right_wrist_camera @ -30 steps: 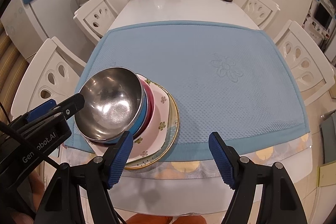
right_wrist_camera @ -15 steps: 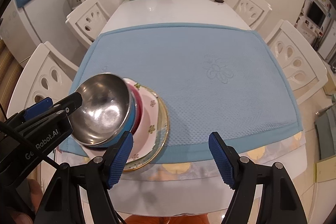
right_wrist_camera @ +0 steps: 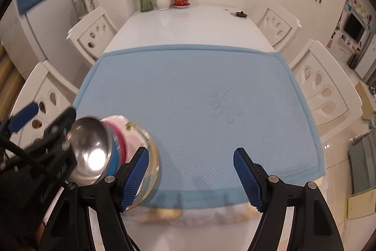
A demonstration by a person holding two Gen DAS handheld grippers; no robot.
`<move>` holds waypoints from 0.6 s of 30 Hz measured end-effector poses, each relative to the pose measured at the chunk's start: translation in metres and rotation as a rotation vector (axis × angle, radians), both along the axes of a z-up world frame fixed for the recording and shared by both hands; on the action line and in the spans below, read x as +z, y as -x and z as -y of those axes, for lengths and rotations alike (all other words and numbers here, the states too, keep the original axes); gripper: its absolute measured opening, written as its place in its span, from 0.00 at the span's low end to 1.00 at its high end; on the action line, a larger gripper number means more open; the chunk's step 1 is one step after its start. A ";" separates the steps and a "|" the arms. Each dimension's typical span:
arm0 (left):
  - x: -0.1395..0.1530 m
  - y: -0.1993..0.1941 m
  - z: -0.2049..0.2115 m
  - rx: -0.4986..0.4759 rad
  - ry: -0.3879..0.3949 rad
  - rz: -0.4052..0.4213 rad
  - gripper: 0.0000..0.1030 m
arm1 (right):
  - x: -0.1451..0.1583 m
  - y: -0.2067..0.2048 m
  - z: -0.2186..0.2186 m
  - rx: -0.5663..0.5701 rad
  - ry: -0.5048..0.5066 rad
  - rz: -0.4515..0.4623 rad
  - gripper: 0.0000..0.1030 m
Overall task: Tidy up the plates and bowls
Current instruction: 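Lift the combined plate and bowl stack with both grippers and carry it to the mat edge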
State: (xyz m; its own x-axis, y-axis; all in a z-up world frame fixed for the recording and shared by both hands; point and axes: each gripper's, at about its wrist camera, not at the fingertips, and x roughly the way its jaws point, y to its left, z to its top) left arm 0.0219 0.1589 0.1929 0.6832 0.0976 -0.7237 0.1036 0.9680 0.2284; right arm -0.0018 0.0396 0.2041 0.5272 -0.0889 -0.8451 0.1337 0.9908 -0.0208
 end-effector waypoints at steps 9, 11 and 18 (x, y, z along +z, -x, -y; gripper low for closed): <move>-0.011 -0.010 0.045 -0.009 -0.014 -0.072 0.62 | -0.005 -0.028 0.049 -0.023 -0.048 -0.041 0.70; -0.013 -0.011 0.050 -0.014 -0.019 -0.081 0.62 | -0.008 -0.033 0.057 -0.023 -0.060 -0.052 0.70; -0.023 -0.019 0.064 0.003 -0.016 -0.123 0.62 | -0.019 -0.043 0.070 -0.005 -0.079 -0.081 0.70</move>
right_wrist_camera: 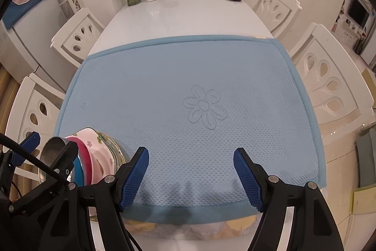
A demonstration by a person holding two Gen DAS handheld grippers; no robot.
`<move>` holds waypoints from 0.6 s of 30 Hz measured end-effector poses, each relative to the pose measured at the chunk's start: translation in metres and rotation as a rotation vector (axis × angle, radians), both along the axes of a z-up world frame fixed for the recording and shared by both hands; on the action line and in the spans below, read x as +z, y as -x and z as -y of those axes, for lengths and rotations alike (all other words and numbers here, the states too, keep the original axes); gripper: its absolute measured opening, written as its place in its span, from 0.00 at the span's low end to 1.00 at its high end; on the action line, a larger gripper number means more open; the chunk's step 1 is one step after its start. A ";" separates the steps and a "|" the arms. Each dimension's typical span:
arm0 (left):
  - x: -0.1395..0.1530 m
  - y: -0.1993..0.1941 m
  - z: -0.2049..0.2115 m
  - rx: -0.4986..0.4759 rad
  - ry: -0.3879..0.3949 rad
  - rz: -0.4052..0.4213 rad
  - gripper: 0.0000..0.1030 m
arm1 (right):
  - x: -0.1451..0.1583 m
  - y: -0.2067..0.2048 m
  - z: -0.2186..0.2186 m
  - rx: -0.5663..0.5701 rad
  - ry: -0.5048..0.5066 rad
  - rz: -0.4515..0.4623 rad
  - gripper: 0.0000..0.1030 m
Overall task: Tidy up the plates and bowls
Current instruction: 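Lift the combined plate and bowl stack with both grippers and carry it to the mat edge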
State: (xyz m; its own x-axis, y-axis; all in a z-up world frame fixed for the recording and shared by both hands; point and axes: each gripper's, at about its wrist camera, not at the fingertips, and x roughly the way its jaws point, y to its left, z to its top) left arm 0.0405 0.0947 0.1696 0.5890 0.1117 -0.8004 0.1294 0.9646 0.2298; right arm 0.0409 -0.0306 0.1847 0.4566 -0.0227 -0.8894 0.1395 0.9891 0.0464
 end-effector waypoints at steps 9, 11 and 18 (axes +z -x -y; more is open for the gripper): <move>-0.006 -0.006 0.014 -0.005 -0.008 -0.016 0.62 | -0.004 -0.011 0.017 0.006 -0.005 -0.007 0.70; -0.006 -0.006 0.017 -0.003 -0.007 -0.018 0.62 | -0.004 -0.012 0.020 0.005 -0.008 -0.008 0.70; -0.010 -0.008 0.024 0.012 -0.005 -0.033 0.62 | -0.007 -0.014 0.031 0.016 -0.011 -0.014 0.70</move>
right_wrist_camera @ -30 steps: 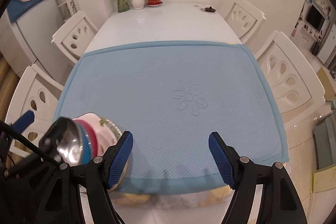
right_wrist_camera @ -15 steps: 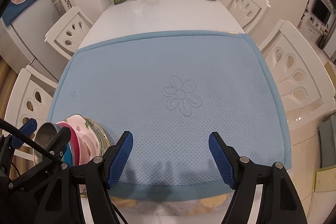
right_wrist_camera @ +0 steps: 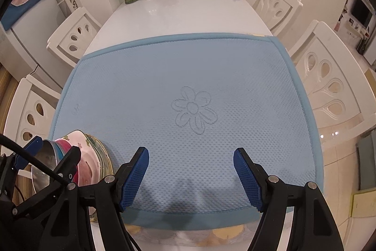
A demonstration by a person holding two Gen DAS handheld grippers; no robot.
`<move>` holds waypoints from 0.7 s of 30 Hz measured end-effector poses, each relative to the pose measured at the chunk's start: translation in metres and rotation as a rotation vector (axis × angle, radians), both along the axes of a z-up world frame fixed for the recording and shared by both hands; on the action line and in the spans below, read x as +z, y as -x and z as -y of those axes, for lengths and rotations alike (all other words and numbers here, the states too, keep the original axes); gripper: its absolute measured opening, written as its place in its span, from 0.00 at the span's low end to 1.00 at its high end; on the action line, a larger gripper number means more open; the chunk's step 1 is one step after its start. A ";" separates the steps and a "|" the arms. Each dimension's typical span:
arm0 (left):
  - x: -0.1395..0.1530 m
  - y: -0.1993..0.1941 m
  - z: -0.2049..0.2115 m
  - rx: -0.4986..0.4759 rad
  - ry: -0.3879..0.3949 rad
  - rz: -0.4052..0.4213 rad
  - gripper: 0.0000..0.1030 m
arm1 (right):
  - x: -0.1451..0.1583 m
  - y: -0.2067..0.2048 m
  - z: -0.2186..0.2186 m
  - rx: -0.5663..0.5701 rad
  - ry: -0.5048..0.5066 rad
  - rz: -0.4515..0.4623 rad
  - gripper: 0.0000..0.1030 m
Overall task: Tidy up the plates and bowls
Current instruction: 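Lift the combined plate and bowl stack with both grippers and carry it to the mat edge, then set the combined stack down at the mat edge and open both grippers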
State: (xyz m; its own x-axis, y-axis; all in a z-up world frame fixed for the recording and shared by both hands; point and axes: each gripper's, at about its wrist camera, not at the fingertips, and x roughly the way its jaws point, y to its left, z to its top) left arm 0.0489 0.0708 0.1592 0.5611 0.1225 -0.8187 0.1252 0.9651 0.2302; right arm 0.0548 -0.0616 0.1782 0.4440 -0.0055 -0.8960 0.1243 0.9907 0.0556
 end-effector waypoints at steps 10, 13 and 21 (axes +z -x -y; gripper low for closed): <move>-0.005 0.003 0.012 0.001 0.002 -0.018 0.62 | -0.002 -0.001 0.007 0.023 -0.006 0.002 0.70; -0.008 0.003 0.014 0.009 0.008 -0.029 0.62 | -0.002 -0.001 0.007 0.035 -0.004 0.001 0.70; -0.012 0.005 0.019 0.026 0.021 -0.040 0.62 | -0.004 0.000 0.011 0.053 0.001 -0.005 0.70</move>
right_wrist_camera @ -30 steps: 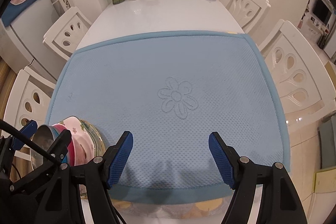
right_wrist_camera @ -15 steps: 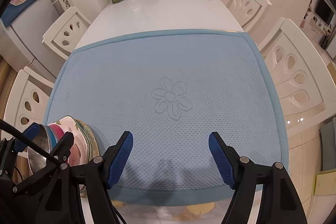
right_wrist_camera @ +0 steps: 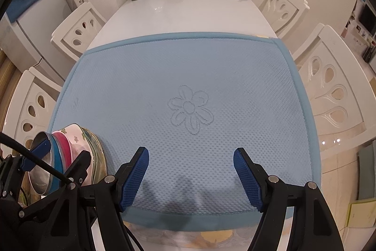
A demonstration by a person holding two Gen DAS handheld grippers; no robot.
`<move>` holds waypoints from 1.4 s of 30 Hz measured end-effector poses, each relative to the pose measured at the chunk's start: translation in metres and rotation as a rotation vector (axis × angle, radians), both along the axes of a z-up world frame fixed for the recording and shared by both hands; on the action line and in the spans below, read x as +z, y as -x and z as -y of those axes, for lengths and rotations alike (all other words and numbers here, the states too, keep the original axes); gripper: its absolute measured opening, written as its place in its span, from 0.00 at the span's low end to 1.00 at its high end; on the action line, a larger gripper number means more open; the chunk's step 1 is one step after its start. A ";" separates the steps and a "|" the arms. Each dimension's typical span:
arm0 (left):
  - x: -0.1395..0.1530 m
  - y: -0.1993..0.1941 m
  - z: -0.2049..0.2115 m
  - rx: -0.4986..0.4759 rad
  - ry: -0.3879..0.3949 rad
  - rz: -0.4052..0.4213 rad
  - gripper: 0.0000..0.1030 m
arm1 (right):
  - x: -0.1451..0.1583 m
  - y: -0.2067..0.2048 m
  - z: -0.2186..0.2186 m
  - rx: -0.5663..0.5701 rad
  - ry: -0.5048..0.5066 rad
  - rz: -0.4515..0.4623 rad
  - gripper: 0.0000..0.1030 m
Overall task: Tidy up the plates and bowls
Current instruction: 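Set the combined stack down at the mat edge and open both grippers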
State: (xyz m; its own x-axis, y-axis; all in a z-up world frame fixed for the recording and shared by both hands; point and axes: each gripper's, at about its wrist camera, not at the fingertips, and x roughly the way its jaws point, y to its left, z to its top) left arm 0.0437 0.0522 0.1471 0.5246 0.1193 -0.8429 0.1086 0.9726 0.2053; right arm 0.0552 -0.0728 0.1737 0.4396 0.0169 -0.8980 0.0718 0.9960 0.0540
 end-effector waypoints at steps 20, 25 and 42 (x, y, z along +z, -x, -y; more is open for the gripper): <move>-0.007 0.003 0.005 0.013 0.005 -0.021 0.62 | -0.005 -0.001 0.006 0.031 -0.001 -0.015 0.70; -0.007 0.002 0.004 0.016 0.003 -0.016 0.62 | -0.005 -0.001 0.005 0.029 0.004 -0.011 0.70; -0.007 0.003 0.002 0.064 -0.081 0.056 0.62 | -0.009 0.003 0.011 0.031 0.003 -0.021 0.70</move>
